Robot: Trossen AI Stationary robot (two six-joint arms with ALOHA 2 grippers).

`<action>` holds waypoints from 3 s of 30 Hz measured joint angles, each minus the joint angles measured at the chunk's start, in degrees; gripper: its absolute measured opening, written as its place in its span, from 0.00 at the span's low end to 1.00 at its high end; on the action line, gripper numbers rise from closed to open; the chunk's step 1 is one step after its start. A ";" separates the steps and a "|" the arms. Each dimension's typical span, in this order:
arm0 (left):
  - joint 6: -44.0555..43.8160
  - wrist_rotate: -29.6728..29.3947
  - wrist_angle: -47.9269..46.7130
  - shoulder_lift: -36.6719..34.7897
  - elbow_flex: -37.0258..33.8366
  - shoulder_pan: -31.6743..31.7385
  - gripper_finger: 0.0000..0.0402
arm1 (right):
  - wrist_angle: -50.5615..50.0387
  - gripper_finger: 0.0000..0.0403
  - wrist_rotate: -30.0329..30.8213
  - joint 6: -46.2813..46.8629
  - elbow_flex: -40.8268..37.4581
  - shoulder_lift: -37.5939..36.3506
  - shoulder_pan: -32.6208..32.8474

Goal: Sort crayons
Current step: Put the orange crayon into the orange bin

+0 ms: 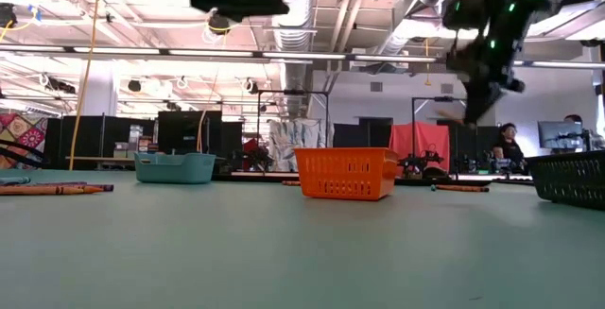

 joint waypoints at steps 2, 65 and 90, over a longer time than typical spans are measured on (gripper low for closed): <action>0.22 2.19 3.47 0.00 0.00 1.74 0.33 | 2.14 0.00 -0.35 0.01 0.00 -2.79 3.86; -2.55 13.56 21.10 -0.07 0.07 10.24 0.02 | 54.98 0.00 1.80 -23.68 10.86 19.25 45.77; 15.02 2.08 -17.41 -0.04 5.25 24.95 0.01 | 32.84 0.39 14.33 -14.43 10.88 19.14 45.25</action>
